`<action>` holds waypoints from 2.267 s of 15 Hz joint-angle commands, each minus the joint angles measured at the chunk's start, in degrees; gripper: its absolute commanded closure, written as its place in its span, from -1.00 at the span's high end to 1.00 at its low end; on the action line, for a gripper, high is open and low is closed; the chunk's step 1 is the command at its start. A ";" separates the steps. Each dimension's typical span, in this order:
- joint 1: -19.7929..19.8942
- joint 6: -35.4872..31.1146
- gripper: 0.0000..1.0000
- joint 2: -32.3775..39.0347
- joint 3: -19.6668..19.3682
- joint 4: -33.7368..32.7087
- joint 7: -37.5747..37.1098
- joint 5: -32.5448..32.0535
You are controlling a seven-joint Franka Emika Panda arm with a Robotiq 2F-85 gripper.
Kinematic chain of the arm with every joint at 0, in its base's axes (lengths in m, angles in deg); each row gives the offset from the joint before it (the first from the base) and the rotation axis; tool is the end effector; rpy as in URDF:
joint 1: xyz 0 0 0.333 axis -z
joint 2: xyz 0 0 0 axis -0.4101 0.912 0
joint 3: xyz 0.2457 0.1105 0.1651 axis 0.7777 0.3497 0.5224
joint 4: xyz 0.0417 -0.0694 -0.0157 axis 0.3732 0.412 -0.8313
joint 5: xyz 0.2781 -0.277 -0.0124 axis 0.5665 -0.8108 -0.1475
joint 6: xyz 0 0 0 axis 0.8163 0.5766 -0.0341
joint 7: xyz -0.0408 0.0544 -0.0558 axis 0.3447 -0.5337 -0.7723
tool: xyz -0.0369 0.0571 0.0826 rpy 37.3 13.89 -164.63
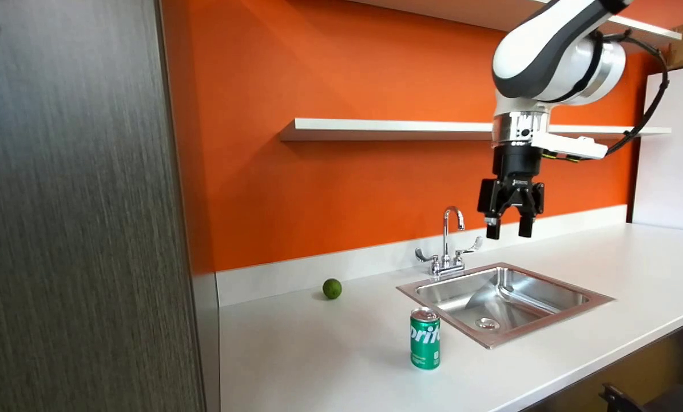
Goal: Put the can on the bottom shelf
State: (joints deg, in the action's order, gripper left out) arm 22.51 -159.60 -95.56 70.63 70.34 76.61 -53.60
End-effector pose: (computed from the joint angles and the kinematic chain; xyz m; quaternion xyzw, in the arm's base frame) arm 0.3369 -0.0245 0.4129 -0.9966 -0.0669 0.0060 0.0478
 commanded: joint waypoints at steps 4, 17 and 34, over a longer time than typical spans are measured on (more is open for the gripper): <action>-4.00 -6.39 1.00 3.56 8.79 2.49 -10.03 2.63; -5.83 -17.54 1.00 16.64 13.89 3.51 -18.78 2.36; -9.02 -26.05 1.00 31.53 13.38 3.53 -7.63 12.04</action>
State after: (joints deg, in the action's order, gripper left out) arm 13.58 -183.02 -65.22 84.34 73.92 65.58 -44.72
